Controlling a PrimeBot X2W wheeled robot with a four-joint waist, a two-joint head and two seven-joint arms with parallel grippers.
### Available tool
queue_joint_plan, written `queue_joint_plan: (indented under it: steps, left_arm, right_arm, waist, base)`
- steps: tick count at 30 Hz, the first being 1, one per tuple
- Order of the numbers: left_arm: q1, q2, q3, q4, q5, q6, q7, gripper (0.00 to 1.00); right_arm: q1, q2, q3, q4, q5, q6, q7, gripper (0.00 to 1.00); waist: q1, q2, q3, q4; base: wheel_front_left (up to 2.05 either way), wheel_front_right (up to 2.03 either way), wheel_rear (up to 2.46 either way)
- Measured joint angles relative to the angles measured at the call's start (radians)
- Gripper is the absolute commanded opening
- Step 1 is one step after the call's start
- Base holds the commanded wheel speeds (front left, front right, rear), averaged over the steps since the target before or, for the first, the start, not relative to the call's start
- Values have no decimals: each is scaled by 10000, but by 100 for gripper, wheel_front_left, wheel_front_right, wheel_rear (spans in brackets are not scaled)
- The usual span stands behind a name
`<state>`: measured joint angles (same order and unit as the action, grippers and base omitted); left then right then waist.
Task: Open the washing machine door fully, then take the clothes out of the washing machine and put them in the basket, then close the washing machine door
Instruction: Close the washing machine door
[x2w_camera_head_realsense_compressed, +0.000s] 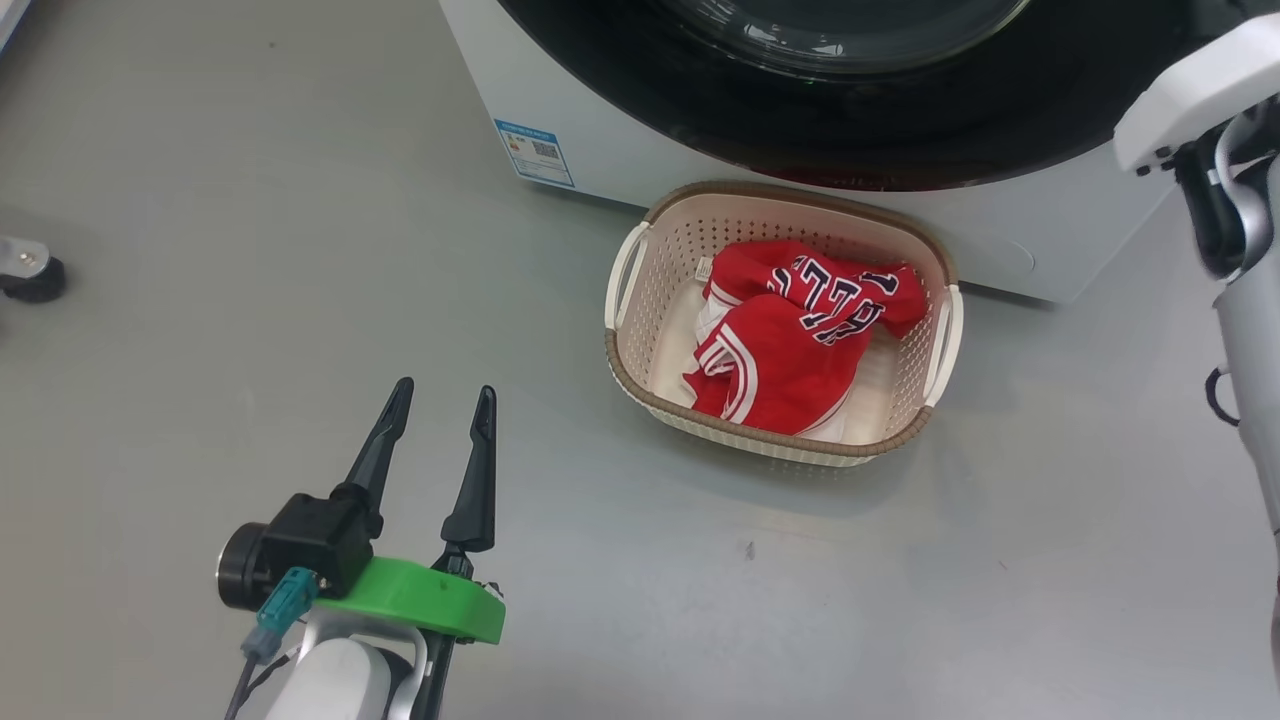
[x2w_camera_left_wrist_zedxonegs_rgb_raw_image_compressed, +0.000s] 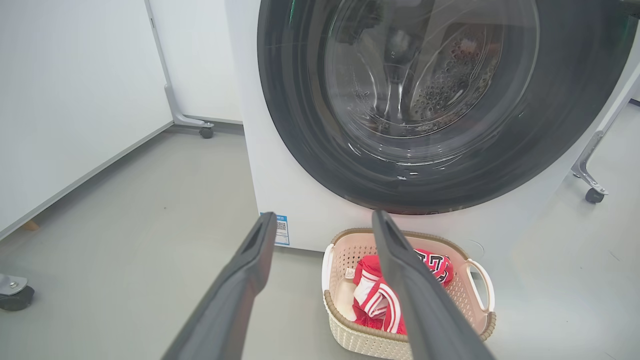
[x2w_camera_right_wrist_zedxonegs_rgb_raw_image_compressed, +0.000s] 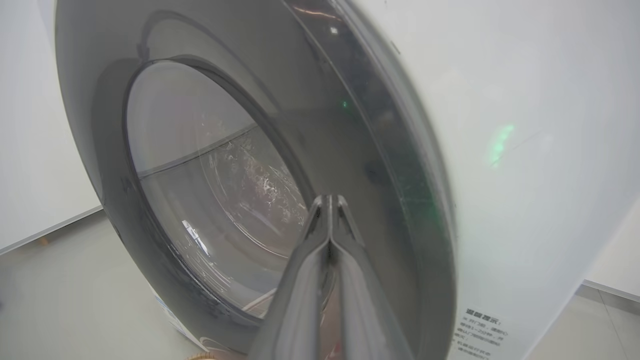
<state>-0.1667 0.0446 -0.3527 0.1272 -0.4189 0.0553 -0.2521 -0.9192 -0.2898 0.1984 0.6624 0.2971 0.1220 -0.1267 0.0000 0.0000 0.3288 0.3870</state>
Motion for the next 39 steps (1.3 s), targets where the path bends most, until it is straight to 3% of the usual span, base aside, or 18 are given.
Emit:
queue_joint_plan:
  steps: [21, 22, 23, 24, 25, 26, 32, 39]
  left_arm:
    - [200, 426, 491, 299, 297, 23, 0, 100]
    - [245, 456, 491, 320, 332, 23, 0, 100]
    - [280, 479, 495, 349, 337, 23, 0, 100]
    - [296, 502, 493, 366, 337, 23, 0, 100]
    - [304, 531, 491, 385, 337, 23, 0, 100]
    - [314, 554, 493, 399, 337, 23, 0, 100]
    - [639, 631, 464, 550, 337, 15, 0, 100]
    - [975, 700, 435, 585, 326, 12, 44, 100]
  right_arm:
    - [2702, 1164, 88, -25, 734, 0, -1160, 0]
    - [2855, 1206, 81, -59, 752, 0, -1166, 6]
    - [3020, 1248, 79, -88, 777, 0, -1166, 35]
    - [3189, 1285, 79, -105, 798, 0, -1166, 48]
    - [3368, 1319, 81, -111, 798, 0, -1166, 82]
    - [3549, 1346, 86, -125, 798, 0, -1166, 99]
    - [4742, 1467, 94, -351, 779, -21, -1177, 100]
    - [5789, 1630, 10, -832, 777, -284, -1181, 100]
  waist:
    - [0, 0, -1137, -1251]
    - [0, 0, -1195, -1343]
    - [0, 0, -1257, -1439]
    - [0, 0, -1319, -1530]
    - [0, 0, -1385, -1623]
    - [0, 0, -1452, -1709]
    - [0, 0, -2004, -2236]
    - [0, 0, -2543, -2665]
  base:
    - [0, 0, 0]
    - [0, 0, 0]
    - [0, 0, 0]
    - [0, 0, 0]
    - [0, 0, 0]
    - [0, 0, 0]
    - [0, 0, 0]
    - [0, 0, 0]
